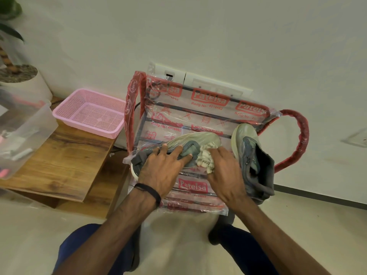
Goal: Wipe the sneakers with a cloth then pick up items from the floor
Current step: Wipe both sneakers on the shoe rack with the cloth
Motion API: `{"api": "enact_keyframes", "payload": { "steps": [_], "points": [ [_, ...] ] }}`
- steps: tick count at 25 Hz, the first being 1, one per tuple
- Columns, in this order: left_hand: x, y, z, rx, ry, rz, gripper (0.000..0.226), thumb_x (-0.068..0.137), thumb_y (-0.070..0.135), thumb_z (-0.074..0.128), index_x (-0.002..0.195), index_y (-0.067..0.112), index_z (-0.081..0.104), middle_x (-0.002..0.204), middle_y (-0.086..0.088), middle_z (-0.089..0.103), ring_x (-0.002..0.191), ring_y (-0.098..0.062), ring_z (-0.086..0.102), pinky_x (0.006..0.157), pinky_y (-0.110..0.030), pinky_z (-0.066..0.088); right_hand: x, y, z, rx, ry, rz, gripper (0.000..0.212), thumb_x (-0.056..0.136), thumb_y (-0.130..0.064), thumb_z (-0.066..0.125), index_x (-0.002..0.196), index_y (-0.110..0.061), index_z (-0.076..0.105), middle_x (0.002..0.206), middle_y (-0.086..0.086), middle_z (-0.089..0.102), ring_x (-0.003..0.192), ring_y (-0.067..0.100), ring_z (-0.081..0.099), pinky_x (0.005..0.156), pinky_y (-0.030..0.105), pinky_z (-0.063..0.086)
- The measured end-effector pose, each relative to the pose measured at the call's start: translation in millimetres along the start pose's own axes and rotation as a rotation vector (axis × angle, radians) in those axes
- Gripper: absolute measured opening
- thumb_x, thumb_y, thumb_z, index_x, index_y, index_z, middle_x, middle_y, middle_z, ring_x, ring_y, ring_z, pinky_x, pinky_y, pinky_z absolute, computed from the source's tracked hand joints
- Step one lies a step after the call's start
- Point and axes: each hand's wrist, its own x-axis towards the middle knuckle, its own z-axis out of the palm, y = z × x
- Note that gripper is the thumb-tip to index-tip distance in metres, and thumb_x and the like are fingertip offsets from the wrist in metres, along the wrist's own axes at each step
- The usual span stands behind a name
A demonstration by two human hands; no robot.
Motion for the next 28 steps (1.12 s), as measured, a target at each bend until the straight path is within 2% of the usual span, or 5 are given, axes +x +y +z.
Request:
{"api": "enact_keyframes", "payload": {
  "steps": [4,10,13,25,28],
  "points": [
    [7,3,-3,-0.024,0.041,-0.006,0.069,0.097,0.013,0.059,0.152,0.034,0.024,0.152,-0.006,0.038,0.128,-0.037,0.051,0.095,-0.047,0.051,44,-12,5,0.13,0.208,0.427,0.031,0.085,-0.02,0.07,0.112,-0.008,0.06,0.104,0.01,0.063,0.093,0.029,0.062,0.077,0.036,0.048],
    [12,-8,0,-0.067,0.08,0.042,0.058,0.102,0.025,0.055,0.152,0.039,0.029,0.149,-0.004,0.046,0.12,-0.033,0.059,0.09,-0.047,0.056,67,9,-1,0.323,0.282,0.722,0.023,0.085,-0.008,0.068,0.107,-0.005,0.061,0.106,0.013,0.064,0.097,0.032,0.062,0.075,0.037,0.047],
    [12,-16,-2,-0.105,0.071,0.066,0.054,0.103,0.034,0.051,0.152,0.041,0.029,0.152,-0.001,0.044,0.119,-0.03,0.06,0.091,-0.047,0.057,74,14,0,0.259,0.239,0.594,0.028,0.085,-0.004,0.066,0.113,-0.005,0.064,0.11,0.013,0.062,0.101,0.032,0.06,0.084,0.041,0.048],
    [23,-45,3,-0.107,0.081,0.115,0.046,0.101,0.05,0.047,0.146,0.046,0.041,0.133,0.007,0.059,0.082,-0.023,0.068,0.064,-0.039,0.058,13,-34,4,0.397,0.294,0.335,0.045,0.086,-0.008,0.068,0.13,-0.011,0.064,0.11,0.003,0.063,0.092,0.008,0.052,0.081,0.009,0.035],
    [21,-45,4,-0.099,0.085,0.123,0.047,0.1,0.054,0.047,0.146,0.045,0.043,0.133,0.007,0.059,0.081,-0.02,0.068,0.062,-0.037,0.057,-2,-34,-2,0.491,0.25,0.235,0.048,0.081,-0.003,0.067,0.128,-0.014,0.065,0.107,-0.001,0.062,0.092,0.007,0.055,0.08,0.011,0.044]
  ]
}}
